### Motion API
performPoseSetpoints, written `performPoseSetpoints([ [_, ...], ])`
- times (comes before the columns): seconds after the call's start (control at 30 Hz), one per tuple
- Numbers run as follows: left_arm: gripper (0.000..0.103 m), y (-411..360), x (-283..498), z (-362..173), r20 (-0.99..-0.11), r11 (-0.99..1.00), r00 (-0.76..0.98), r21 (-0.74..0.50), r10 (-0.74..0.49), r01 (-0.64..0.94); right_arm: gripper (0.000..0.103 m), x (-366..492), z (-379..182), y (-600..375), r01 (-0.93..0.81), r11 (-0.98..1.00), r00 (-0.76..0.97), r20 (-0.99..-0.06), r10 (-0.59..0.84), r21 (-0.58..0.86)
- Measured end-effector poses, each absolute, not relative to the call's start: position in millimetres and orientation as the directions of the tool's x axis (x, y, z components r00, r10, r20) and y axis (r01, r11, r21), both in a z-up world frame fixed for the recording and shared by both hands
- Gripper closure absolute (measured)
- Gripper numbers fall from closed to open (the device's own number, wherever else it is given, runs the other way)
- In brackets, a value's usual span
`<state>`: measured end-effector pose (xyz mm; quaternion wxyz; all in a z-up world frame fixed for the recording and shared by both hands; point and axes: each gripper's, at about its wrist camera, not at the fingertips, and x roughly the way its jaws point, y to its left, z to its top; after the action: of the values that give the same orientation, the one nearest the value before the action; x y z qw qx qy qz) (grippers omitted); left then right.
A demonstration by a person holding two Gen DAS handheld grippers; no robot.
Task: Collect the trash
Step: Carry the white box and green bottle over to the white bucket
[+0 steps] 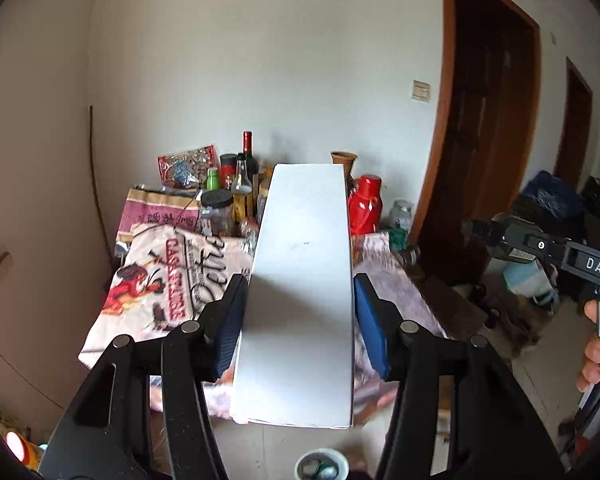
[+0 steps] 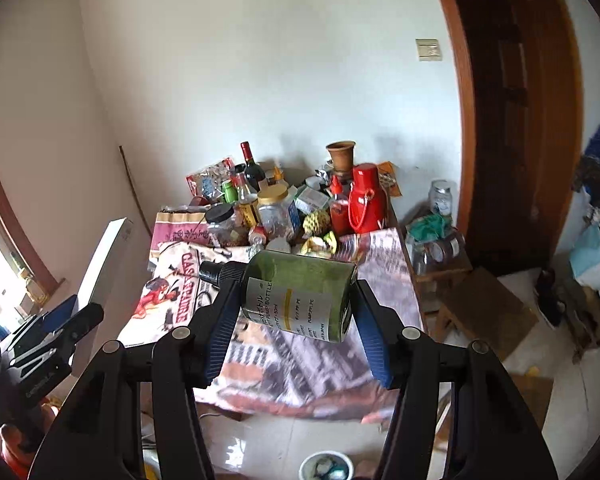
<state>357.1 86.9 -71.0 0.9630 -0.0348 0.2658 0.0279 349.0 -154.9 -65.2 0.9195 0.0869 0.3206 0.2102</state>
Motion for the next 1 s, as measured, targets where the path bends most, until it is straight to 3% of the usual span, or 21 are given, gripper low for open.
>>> performPoseSetpoints([
  [0.27, 0.051, 101, 272, -85, -0.562, 0.997, 0.827, -0.066, -0.011, -0.032, 0.05, 266, -79, -149, -0.273, 0.912, 0.674, -0.616, 0.408, 0.305],
  [0.6, 0.051, 90, 229, -108, -0.628, 0.997, 0.777, -0.081, -0.043, -0.01, 0.05, 225, -98, -153, -0.266, 0.921, 0.612, -0.689, 0.389, 0.283],
  [1.0, 0.051, 54, 250, -211, -0.78, 0.992, 0.624, -0.11, -0.049, -0.058, 0.05, 248, -204, -165, -0.288, 0.911, 0.435, -0.807, 0.398, 0.294],
])
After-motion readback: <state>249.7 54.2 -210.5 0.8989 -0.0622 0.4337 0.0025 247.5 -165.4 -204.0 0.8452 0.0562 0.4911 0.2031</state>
